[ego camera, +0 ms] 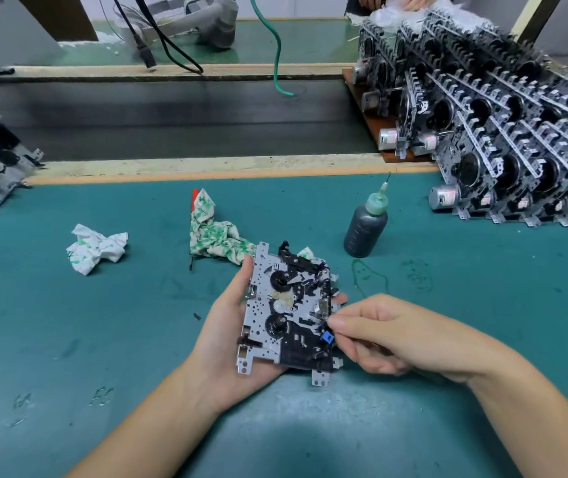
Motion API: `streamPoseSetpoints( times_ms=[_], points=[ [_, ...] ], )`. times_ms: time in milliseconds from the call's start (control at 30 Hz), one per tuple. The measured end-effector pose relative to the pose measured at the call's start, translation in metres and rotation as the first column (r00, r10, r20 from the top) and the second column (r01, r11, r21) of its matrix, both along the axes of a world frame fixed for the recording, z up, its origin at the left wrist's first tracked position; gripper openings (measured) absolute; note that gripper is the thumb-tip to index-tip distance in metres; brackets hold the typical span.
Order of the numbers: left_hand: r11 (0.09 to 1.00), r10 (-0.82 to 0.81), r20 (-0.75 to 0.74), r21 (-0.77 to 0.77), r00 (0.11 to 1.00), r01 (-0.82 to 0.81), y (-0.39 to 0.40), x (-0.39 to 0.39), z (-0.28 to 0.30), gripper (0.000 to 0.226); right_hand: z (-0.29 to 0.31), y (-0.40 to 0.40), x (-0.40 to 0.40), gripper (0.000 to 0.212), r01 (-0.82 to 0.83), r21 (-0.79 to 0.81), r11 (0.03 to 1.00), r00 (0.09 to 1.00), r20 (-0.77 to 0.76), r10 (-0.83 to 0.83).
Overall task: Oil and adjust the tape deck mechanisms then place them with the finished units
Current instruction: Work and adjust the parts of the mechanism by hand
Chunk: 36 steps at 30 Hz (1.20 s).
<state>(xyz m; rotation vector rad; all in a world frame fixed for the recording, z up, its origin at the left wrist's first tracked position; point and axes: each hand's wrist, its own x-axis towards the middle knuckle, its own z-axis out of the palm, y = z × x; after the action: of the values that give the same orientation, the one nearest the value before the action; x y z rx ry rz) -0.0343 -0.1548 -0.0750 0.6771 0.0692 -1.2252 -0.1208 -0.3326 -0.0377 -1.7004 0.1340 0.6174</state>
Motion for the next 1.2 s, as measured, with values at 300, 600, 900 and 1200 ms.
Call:
streamPoseSetpoints(
  times_ms=[300, 600, 900, 1200],
  points=[
    [0.999, 0.032, 0.007, 0.006, 0.999, -0.032, 0.0038, 0.0040, 0.0026, 0.070, -0.0018, 0.0001, -0.0001, 0.034, 0.013, 0.013, 1.000, 0.999, -0.030, -0.013],
    [0.995, 0.044, 0.022, 0.086, 0.999, -0.045, -0.0012, 0.0023, 0.0054, 0.071, 0.0021, 0.0058, -0.0004, 0.052, 0.073, 0.003, 0.997, 0.997, 0.001, -0.073],
    [0.990, 0.052, 0.059, 0.128, 0.997, -0.059, -0.0023, 0.0018, 0.0052, 0.071, 0.0014, 0.0089, -0.0010, 0.059, 0.069, 0.016, 0.997, 0.995, -0.071, -0.067],
    [0.982, 0.082, 0.098, 0.159, 0.992, -0.097, -0.0049, -0.0009, 0.0041, 0.068, -0.0063, 0.0078, -0.0012, 0.054, 0.084, 0.088, 0.993, 0.989, -0.132, -0.072]
  ],
)
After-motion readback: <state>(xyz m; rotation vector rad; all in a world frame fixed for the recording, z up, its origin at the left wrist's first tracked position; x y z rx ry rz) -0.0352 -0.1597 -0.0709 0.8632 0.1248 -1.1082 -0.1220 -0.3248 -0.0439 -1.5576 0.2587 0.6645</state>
